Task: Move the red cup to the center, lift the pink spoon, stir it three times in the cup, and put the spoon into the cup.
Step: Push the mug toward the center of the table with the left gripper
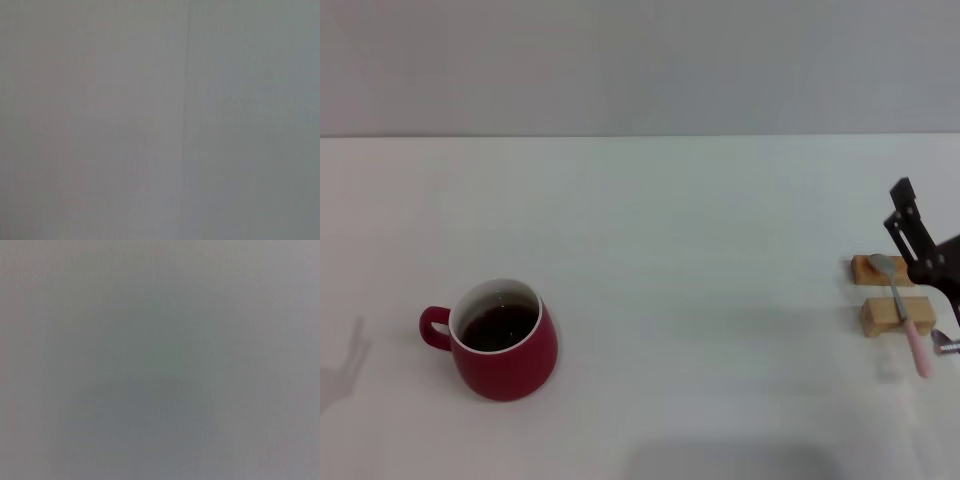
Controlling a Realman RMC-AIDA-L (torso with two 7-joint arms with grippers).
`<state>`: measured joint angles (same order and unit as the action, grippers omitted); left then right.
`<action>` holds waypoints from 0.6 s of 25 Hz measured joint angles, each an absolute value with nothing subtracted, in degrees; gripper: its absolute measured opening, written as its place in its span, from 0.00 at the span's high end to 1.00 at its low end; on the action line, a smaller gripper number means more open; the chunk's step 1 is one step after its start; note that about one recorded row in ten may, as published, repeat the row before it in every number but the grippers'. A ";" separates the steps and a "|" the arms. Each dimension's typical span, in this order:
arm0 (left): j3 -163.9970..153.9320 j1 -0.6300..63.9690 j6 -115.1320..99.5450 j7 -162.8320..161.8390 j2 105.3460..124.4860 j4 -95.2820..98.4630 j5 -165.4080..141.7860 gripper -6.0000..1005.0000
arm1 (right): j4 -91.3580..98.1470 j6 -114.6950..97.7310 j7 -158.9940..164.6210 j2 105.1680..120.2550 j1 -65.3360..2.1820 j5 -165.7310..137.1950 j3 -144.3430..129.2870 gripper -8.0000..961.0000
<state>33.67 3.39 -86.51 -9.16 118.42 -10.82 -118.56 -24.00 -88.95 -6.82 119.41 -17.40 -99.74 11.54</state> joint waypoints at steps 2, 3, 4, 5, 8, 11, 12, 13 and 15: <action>33.91 3.88 -86.04 -9.14 118.43 -10.82 -118.56 0.14 | -23.95 -88.24 -6.82 119.36 -18.37 -99.67 11.93 0.26; 33.91 3.88 -86.04 -9.14 118.43 -10.82 -118.56 0.15 | -23.83 -87.83 -6.82 119.34 -18.77 -99.65 12.21 0.26; 33.92 4.13 -85.76 -9.14 118.47 -10.81 -118.56 0.15 | -23.72 -87.51 -6.82 119.32 -19.05 -99.64 12.37 0.26; 34.02 4.24 -85.55 -9.14 118.48 -10.82 -118.57 0.15 | -23.47 -86.98 -6.82 119.33 -19.46 -99.63 12.59 0.26; 34.52 4.44 -85.23 -9.12 118.48 -10.86 -118.57 0.15 | -22.88 -86.03 -6.82 119.37 -20.33 -99.61 12.88 0.26; 34.78 4.51 -85.06 -9.09 118.48 -10.86 -118.56 0.15 | -22.68 -85.46 -6.82 119.38 -20.91 -99.59 13.04 0.26; 35.09 4.65 -84.87 -9.04 118.52 -10.78 -118.57 0.15 | -22.66 -85.38 -6.82 119.39 -20.96 -99.58 13.05 0.26; 35.10 4.67 -84.85 -9.02 118.54 -10.76 -118.57 0.15 | -22.66 -85.36 -6.82 119.40 -20.96 -99.58 13.05 0.26; 35.10 4.67 -84.85 -9.02 118.54 -10.76 -118.57 0.15 | -22.66 -85.33 -6.82 119.41 -20.89 -99.57 13.05 0.26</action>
